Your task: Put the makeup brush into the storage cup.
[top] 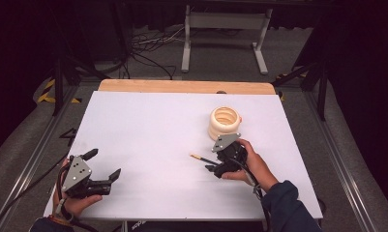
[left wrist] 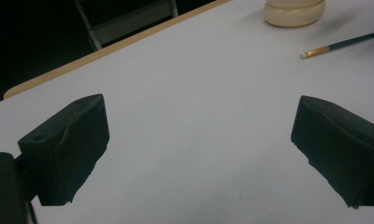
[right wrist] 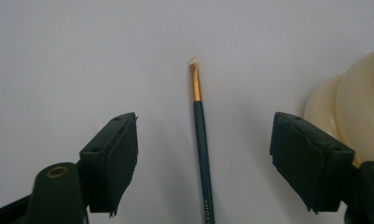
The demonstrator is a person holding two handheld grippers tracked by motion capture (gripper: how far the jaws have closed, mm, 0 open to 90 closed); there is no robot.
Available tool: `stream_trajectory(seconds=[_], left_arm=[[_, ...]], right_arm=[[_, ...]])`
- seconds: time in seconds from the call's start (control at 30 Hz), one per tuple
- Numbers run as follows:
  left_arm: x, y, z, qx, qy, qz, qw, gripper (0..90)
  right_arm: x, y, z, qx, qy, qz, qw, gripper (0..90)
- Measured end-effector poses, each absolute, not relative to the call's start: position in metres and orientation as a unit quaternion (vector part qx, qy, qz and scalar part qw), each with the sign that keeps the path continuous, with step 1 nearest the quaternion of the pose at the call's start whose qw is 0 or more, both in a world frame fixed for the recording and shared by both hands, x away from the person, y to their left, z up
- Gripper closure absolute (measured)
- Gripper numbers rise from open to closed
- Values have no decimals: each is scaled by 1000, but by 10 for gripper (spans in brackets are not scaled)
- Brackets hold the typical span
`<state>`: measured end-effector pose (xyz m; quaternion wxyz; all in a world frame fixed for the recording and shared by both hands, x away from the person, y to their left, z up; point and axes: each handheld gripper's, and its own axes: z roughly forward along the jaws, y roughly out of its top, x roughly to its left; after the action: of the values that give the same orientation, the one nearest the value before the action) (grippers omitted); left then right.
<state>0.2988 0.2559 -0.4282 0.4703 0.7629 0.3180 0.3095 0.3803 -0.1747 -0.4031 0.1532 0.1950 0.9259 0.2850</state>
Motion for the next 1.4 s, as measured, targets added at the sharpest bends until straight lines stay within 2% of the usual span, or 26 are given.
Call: stream_trajectory(seconds=[0.23, 0.53, 0.63, 0.83, 0.97, 1.1, 1.3, 1.4], left_arm=[[298, 257, -428, 759, 321, 305, 477, 50], [299, 256, -429, 763, 319, 300, 474, 52], [299, 257, -429, 765, 319, 296, 475, 52], [299, 256, -431, 769, 315, 293, 473, 53], [300, 257, -431, 770, 317, 287, 474, 53], [300, 257, -431, 770, 317, 286, 475, 53], [300, 257, -431, 772, 316, 281, 475, 56], [300, 256, -431, 774, 314, 280, 474, 57]], right_arm=[[389, -161, -411, 187, 946, 231, 132, 320], [400, -149, -413, 181, 955, 198, 127, 367], [404, -145, -415, 177, 960, 183, 115, 428], [410, -142, -422, 176, 968, 146, 107, 428], [412, -140, -423, 177, 968, 138, 113, 347], [414, -139, -425, 176, 970, 130, 106, 353], [416, -138, -424, 175, 973, 124, 90, 433], [418, -135, -422, 173, 976, 110, 75, 538]])
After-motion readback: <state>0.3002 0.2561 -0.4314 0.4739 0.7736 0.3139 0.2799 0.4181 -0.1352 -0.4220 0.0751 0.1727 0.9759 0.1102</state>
